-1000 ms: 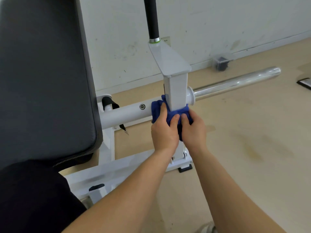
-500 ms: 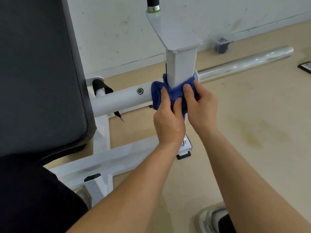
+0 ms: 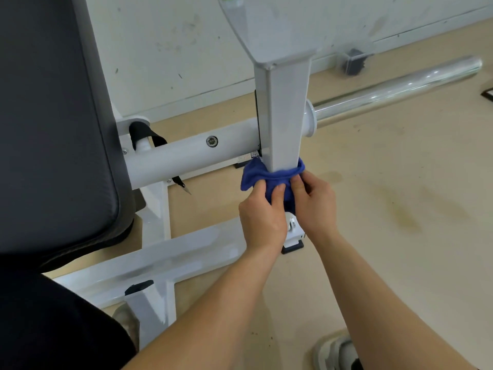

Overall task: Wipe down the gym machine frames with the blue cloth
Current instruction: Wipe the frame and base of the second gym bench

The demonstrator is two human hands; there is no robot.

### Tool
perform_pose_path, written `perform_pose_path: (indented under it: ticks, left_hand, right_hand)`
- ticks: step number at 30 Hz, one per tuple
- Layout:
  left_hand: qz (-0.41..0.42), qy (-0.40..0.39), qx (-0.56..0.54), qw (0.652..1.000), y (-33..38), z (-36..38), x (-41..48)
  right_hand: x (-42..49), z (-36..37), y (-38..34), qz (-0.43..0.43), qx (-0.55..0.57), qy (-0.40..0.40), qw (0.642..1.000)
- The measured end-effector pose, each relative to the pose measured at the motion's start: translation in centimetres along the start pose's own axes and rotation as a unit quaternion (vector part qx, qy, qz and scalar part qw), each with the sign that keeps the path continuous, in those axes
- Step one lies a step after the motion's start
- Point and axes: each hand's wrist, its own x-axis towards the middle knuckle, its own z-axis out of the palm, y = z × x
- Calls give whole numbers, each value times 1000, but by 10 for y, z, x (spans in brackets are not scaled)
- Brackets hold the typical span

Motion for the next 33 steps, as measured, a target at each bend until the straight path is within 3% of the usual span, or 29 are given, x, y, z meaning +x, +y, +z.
perform_pose_path:
  ticks: [5, 8, 12, 15, 23, 27, 33]
  left_hand:
    - [-101, 66, -132, 984, 14, -11, 1]
    - [-72, 82, -148, 983, 18, -9, -2]
    - [19, 50, -83, 995, 16, 1, 0]
    - [36, 28, -69, 997, 20, 5, 0]
    - [104, 71, -4, 992, 10, 12, 3]
    - [88, 38, 13, 995, -8, 22, 4]
    - [42, -32, 35, 998, -29, 25, 1]
  right_hand:
    - [-5, -2, -15, 1, 20, 12, 1000]
    - [-9, -1, -17, -21, -2, -9, 1000]
    - [-13, -2, -19, -40, -3, -13, 999]
    - [-9, -2, -21, -40, 12, -2, 999]
    - [5, 3, -17, -64, 24, 37, 997]
    - [9, 9, 4, -51, 13, 29, 998]
    - [1, 15, 45, 45, -22, -34, 998]
